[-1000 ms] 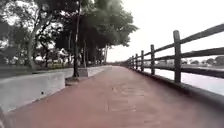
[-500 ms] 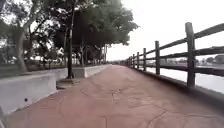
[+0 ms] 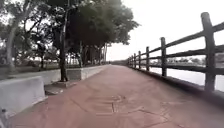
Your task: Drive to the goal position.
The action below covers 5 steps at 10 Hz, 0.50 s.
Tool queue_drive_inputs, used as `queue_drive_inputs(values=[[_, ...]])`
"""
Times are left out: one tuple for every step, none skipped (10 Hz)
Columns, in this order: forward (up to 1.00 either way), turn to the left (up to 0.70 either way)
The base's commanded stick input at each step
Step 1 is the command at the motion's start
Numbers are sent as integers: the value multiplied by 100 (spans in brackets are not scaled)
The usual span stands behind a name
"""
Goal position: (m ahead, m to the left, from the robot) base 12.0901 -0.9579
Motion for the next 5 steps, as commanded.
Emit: queue_drive_inputs(values=[[100,0],[100,0],[100,0],[100,0],[100,0]])
